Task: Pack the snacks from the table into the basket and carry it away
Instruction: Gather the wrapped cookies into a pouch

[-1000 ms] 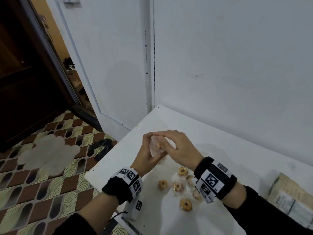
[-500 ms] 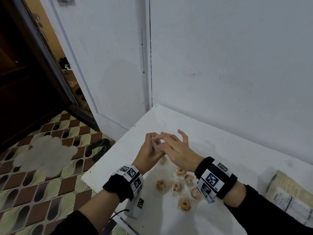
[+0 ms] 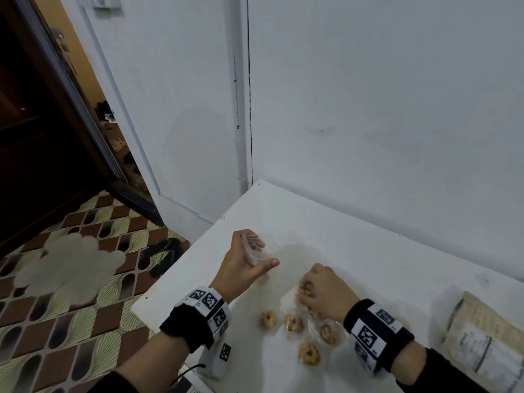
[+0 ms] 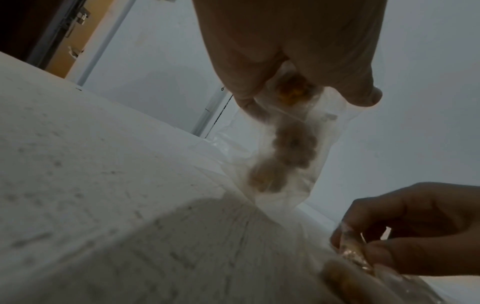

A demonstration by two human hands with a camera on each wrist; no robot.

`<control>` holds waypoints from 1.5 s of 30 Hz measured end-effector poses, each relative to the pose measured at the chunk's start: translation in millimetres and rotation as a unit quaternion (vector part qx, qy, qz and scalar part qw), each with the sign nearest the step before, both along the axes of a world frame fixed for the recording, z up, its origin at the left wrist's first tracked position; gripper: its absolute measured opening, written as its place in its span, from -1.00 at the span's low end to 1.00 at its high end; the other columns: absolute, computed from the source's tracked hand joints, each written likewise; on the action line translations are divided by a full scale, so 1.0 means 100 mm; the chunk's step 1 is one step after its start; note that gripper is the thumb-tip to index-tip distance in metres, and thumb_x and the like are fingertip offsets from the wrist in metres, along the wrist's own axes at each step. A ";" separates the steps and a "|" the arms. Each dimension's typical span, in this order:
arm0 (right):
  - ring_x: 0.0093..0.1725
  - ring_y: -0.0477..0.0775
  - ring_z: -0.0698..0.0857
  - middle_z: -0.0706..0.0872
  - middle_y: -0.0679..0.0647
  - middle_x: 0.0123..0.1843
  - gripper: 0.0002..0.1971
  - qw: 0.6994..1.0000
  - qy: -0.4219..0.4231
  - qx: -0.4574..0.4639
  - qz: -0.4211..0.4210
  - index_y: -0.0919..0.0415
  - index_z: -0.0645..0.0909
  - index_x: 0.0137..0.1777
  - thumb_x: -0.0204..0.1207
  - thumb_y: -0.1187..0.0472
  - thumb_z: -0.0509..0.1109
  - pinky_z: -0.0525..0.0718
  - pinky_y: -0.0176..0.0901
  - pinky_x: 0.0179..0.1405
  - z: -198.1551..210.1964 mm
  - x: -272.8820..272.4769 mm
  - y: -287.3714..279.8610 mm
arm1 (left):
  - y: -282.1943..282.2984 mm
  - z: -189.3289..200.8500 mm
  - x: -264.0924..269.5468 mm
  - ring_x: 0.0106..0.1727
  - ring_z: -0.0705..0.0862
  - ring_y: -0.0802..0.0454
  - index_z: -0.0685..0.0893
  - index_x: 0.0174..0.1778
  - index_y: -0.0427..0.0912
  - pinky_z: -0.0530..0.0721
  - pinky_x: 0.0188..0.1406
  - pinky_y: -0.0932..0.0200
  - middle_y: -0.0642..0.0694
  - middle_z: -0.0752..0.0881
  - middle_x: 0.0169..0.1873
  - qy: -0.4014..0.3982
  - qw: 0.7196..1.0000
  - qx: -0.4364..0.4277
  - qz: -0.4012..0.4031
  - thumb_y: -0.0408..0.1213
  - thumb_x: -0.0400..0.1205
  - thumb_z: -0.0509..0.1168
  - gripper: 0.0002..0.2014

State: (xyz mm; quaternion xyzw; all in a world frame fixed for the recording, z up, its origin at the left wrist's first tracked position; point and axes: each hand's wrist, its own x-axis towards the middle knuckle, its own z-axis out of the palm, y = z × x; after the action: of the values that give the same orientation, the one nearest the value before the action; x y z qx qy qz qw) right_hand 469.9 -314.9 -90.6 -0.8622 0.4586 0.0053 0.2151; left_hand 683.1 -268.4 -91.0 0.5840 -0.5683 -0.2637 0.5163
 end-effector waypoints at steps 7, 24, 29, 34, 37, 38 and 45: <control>-0.17 -0.18 0.67 0.72 -0.08 -0.10 -0.96 0.884 -0.445 -0.039 -0.137 0.08 0.66 -0.06 0.54 0.16 0.46 0.59 -0.45 -0.22 0.68 0.20 0.02 | 0.02 0.01 -0.05 0.09 0.59 0.29 0.40 0.20 -0.19 0.49 0.11 0.50 0.01 0.59 0.01 0.014 1.000 0.018 -0.002 -0.15 0.31 0.64 -0.32; 0.03 -0.07 0.29 0.53 -0.13 0.19 -0.39 0.977 -0.115 -0.155 0.087 0.07 0.77 -0.18 0.62 -0.09 -0.13 0.36 -0.12 0.22 0.52 0.55 0.08 | -0.01 0.00 -0.07 -0.01 0.61 0.35 0.35 0.14 0.01 0.60 -0.03 0.38 0.00 0.60 0.01 0.013 0.998 0.040 -0.044 -0.39 0.45 0.52 -0.48; 0.08 -0.15 0.36 0.51 -0.19 0.09 -0.58 0.949 -0.277 -0.144 0.030 -0.05 0.72 0.01 0.59 -0.04 -0.02 0.37 -0.26 0.18 0.56 0.37 -0.03 | 0.00 0.04 -0.03 0.09 0.61 0.32 0.41 0.22 -0.03 0.57 0.16 0.34 0.04 0.63 0.03 0.013 0.999 0.041 -0.021 -0.07 0.37 0.58 -0.39; 0.35 0.10 0.47 0.54 0.00 0.29 -0.69 0.989 -0.116 -0.024 -0.085 0.07 0.53 0.32 0.59 0.24 0.23 0.47 -0.14 0.32 0.19 -0.04 -0.30 | 0.02 0.00 0.06 0.06 0.63 0.29 0.46 0.20 0.02 0.57 0.16 0.28 0.10 0.66 0.00 0.017 0.999 0.034 0.013 0.08 0.40 0.53 -0.44; 0.38 0.16 0.50 0.50 0.10 0.42 -0.60 0.992 0.023 -0.007 -0.123 0.09 0.47 0.45 0.62 0.10 0.24 0.50 -0.03 0.35 0.01 -0.20 -0.32 | 0.04 0.02 0.01 0.04 0.62 0.30 0.44 0.17 0.09 0.57 0.13 0.31 0.14 0.63 0.01 0.015 0.999 0.028 0.009 0.05 0.42 0.52 -0.50; 0.35 0.15 0.52 0.51 0.12 0.39 -0.61 0.990 0.022 0.009 -0.140 0.11 0.50 0.43 0.63 0.07 0.25 0.52 -0.02 0.33 -0.02 -0.21 -0.33 | 0.04 0.02 -0.01 0.03 0.62 0.31 0.44 0.17 0.08 0.56 0.12 0.35 0.12 0.63 0.01 0.016 0.999 0.029 0.007 0.03 0.40 0.52 -0.49; -0.10 -0.02 0.64 0.63 -0.01 -0.09 -0.95 0.969 -0.180 0.018 -0.167 0.13 0.55 -0.07 0.63 0.23 0.30 0.51 -0.46 -0.24 0.18 -0.10 -0.26 | 0.06 0.02 -0.07 0.08 0.62 0.26 0.42 0.26 -0.06 0.55 0.15 0.39 0.05 0.64 0.05 0.029 0.999 0.042 -0.016 -0.05 0.29 0.63 -0.30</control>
State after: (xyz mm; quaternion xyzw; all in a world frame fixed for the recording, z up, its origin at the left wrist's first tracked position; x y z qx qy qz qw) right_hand 460.0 -340.6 -72.6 -0.7562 0.5496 -0.1774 0.3075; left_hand 676.3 -262.5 -88.6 0.5881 -0.5506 -0.3128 0.5031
